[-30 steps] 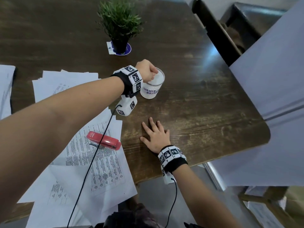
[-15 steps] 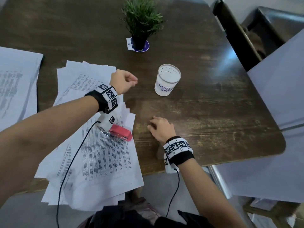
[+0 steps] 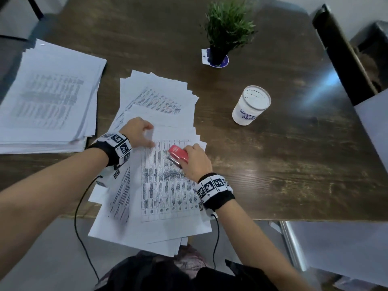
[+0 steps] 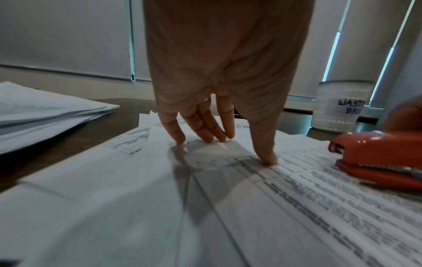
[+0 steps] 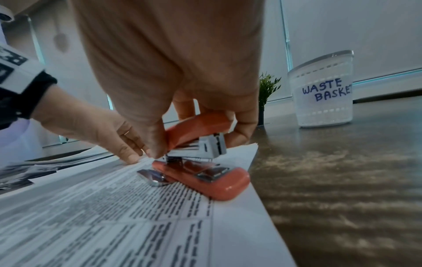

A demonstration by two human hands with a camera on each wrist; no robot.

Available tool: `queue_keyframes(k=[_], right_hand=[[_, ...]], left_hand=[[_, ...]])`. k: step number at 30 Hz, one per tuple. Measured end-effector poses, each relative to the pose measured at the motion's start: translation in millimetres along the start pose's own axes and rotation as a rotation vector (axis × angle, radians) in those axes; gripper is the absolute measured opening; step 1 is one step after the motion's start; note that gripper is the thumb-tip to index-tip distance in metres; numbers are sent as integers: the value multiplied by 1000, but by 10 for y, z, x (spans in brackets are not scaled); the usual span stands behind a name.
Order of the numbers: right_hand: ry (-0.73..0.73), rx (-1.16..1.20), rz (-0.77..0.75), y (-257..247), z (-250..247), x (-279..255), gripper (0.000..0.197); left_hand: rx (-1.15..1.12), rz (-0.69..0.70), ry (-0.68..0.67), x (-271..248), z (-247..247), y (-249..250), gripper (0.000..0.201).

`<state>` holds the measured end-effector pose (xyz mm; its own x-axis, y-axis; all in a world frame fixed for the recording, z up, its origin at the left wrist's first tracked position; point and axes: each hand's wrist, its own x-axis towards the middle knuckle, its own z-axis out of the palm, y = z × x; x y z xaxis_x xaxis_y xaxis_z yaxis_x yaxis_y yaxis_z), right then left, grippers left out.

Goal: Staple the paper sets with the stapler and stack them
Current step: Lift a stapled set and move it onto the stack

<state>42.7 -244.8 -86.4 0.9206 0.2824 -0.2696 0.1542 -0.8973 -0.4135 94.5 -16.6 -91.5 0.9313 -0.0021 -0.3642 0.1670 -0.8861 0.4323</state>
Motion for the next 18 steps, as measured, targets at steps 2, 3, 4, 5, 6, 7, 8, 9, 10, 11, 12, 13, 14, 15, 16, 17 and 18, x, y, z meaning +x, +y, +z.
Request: queue_keyframes(k=[2, 3, 4, 5, 6, 7, 8, 9, 10, 11, 12, 13, 14, 15, 16, 17, 18], right_hand=[[10, -6, 44, -8, -7, -4, 36], [21, -3, 67, -8, -9, -9, 36], [32, -1, 91, -7, -11, -17, 35], [42, -3, 112, -5, -11, -24, 35], [48, -6, 127, -6, -9, -33, 35], [53, -9, 138, -6, -6, -41, 35], [54, -12, 146, -9, -2, -48, 35], [51, -18, 154, -16, 1, -53, 36], [44, -27, 160, -27, -4, -60, 36], [36, -34, 166, -39, -9, -64, 36], [29, -42, 173, -51, -19, -66, 36], [24, -51, 182, -60, -31, -66, 36], [19, -60, 191, -68, -46, -64, 36], [17, -66, 202, -73, -66, -61, 35], [18, -65, 217, -77, -84, -59, 34], [23, -57, 232, -75, -102, -59, 34], [26, -47, 244, -77, -120, -63, 34]], left_hand=[[78, -14, -7, -44, 0, -50, 88], [90, -25, 1, -59, -7, -65, 90], [94, -29, 11, -72, -11, -73, 90], [96, -33, 15, -82, -12, -74, 91], [82, -39, 17, -95, -9, -72, 91], [42, -54, 20, -103, 2, -75, 91], [-15, -70, 29, -109, 22, -81, 91], [-76, -90, 41, -114, 40, -92, 88], [-132, -101, 60, -120, 56, -99, 83], [-172, -118, 81, -126, 65, -107, 76], [-202, -133, 106, -137, 68, -107, 68], [-225, -152, 129, -150, 72, -99, 62], [-250, -165, 155, -169, 79, -84, 58], [-267, -173, 177, -190, 96, -68, 56], [-277, -162, 195, -222, 112, -52, 54], [-274, -139, 206, -256, 135, -36, 52], [-257, -105, 218, -292, 153, -31, 48]])
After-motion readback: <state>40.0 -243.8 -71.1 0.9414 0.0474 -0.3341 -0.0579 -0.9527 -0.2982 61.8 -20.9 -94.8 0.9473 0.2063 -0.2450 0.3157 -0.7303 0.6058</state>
